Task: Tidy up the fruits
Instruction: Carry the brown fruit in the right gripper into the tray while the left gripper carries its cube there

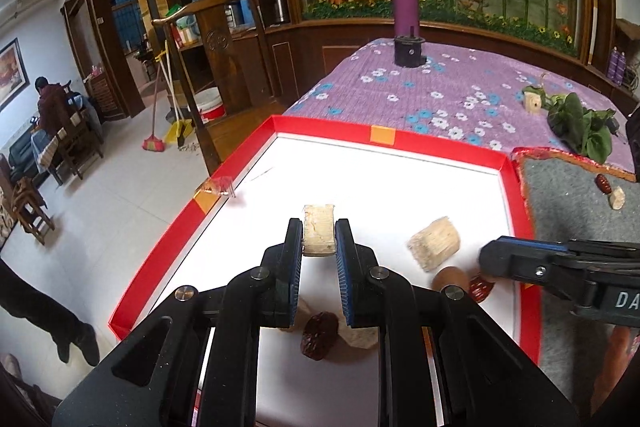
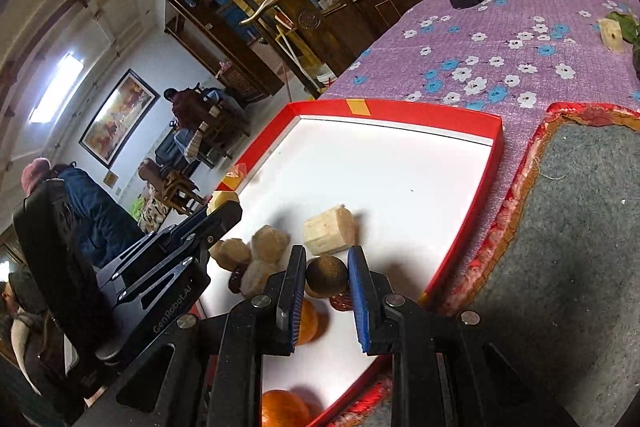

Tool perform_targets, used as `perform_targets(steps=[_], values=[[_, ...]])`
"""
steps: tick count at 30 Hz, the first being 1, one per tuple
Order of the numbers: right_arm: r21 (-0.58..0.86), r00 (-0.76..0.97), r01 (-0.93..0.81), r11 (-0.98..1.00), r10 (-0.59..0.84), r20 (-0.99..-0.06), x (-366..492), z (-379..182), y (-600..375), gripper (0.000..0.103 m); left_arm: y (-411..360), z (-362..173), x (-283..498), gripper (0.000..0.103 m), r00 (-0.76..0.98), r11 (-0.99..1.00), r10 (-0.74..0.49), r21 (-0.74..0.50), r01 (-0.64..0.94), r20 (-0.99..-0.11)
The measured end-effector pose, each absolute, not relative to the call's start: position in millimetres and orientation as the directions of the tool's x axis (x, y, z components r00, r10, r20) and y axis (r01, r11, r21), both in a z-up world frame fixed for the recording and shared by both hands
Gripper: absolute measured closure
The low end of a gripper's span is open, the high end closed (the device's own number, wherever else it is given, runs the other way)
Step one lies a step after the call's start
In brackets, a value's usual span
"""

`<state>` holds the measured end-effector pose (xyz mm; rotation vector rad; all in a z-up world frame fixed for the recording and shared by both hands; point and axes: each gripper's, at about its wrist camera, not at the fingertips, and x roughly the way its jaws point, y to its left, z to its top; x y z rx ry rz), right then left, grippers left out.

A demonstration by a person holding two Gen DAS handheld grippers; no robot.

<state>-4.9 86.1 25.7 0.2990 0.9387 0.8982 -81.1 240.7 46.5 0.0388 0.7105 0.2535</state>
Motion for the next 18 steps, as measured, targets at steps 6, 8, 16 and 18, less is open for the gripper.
perform_targets(steps=[6, 8, 16, 18], values=[[0.568, 0.257, -0.559, 0.605, 0.777, -0.575, -9, 25, 89, 0.083, 247, 41, -82, 0.087, 0.716, 0.962, 0.269, 0.141, -0.235, -0.644], [0.559, 0.25, -0.571, 0.601, 0.776, -0.579, -11, 26, 92, 0.083, 248, 39, -82, 0.087, 0.712, 0.96, 0.274, 0.145, -0.238, -0.647], [0.555, 0.217, -0.597, 0.58, 0.782, -0.584, -10, 23, 97, 0.083, 252, 29, -83, 0.087, 0.686, 0.956, 0.288, 0.162, -0.243, -0.669], [0.57, 0.203, -0.591, 0.571, 0.789, -0.581, -8, 23, 96, 0.083, 252, 27, -84, 0.087, 0.681, 0.955, 0.291, 0.168, -0.243, -0.672]])
